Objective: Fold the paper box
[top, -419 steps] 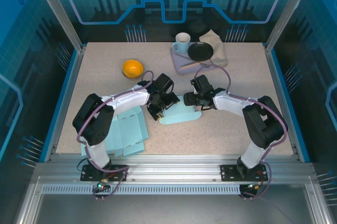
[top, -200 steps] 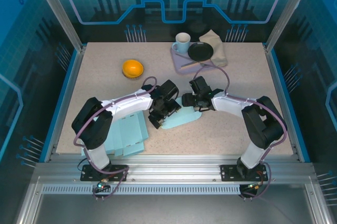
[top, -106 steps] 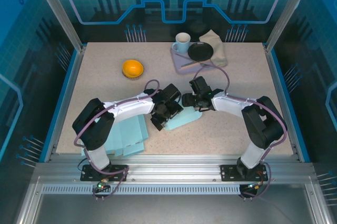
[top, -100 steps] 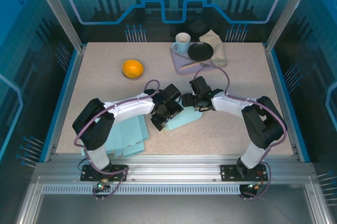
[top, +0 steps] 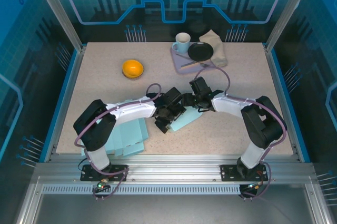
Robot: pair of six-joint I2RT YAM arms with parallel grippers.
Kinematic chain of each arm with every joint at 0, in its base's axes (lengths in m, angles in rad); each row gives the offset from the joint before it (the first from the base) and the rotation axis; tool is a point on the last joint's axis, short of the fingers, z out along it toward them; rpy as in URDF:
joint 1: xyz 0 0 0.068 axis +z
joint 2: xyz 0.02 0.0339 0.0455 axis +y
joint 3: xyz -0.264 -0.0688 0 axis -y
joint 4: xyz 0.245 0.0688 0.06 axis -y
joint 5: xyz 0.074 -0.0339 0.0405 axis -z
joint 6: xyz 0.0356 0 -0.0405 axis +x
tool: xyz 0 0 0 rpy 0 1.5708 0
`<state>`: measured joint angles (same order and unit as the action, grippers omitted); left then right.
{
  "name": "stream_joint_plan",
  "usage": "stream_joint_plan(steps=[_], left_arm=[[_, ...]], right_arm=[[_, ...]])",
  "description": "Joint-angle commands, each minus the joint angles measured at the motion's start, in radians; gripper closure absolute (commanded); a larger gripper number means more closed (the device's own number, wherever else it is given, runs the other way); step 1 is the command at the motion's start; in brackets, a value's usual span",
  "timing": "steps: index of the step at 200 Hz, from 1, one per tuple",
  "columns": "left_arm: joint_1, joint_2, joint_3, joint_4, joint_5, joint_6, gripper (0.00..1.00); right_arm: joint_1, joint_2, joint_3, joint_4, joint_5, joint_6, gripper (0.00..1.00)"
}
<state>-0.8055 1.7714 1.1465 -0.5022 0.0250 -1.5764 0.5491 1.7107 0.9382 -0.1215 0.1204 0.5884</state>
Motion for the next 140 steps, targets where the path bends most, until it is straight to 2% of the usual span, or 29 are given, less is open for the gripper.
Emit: stream_joint_plan(steps=[1, 28, 92, 140], left_arm=[[-0.004, 0.032, -0.032, 0.077, 0.013, -0.067, 0.02], [-0.004, 0.027, -0.047, 0.134, 0.004, -0.112, 0.03], [-0.003, 0.033, -0.02, 0.101, -0.043, -0.105, 0.08], [0.006, 0.038, -0.05, 0.154, -0.044, -0.144, 0.1]], right_arm=[[0.038, 0.068, -0.076, -0.136, -0.031, 0.017, 0.33], [0.044, 0.069, -0.086, -0.129, -0.031, 0.027, 0.34], [0.048, 0.068, -0.107, -0.119, -0.027, 0.028, 0.35], [0.049, 0.075, -0.113, -0.107, -0.03, 0.035, 0.36]])
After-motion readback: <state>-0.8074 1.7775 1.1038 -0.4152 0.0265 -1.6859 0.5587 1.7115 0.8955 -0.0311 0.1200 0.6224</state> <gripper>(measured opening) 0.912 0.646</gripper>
